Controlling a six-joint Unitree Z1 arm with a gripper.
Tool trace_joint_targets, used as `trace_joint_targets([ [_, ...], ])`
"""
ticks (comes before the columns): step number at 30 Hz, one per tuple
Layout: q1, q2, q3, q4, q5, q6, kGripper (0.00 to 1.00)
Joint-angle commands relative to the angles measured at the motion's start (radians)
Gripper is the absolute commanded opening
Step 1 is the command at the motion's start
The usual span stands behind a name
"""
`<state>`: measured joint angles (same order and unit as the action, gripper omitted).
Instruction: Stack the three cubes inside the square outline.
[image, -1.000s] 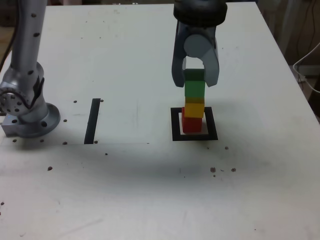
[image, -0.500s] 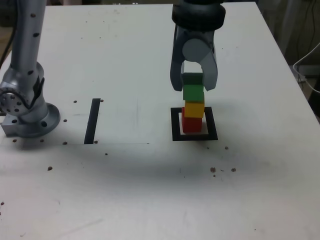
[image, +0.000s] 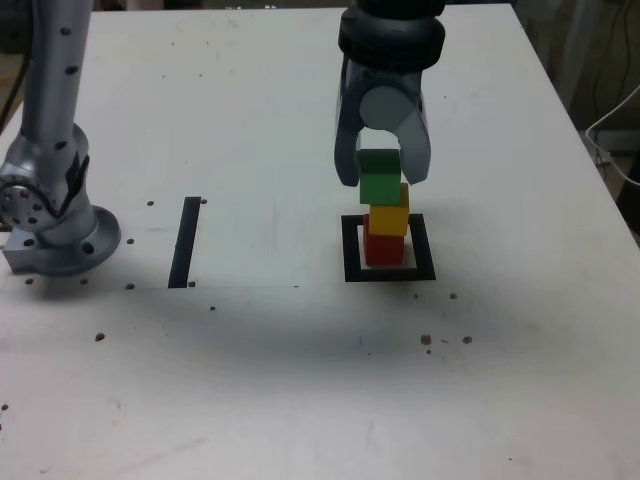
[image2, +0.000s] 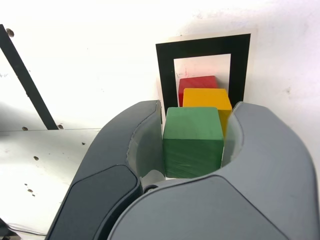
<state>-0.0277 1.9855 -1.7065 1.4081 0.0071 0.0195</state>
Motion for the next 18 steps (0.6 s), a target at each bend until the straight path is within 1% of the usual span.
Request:
trace_joint_targets([
  [1,-0.002,-0.007,-0.001,-0.002,-0.002,0.002,0.98],
  [3,-0.002,-0.01,-0.006,-0.005,-0.002,0.004,0.99],
  [18,-0.008,-0.033,0.007,-0.012,0.0,0.016,0.99],
])
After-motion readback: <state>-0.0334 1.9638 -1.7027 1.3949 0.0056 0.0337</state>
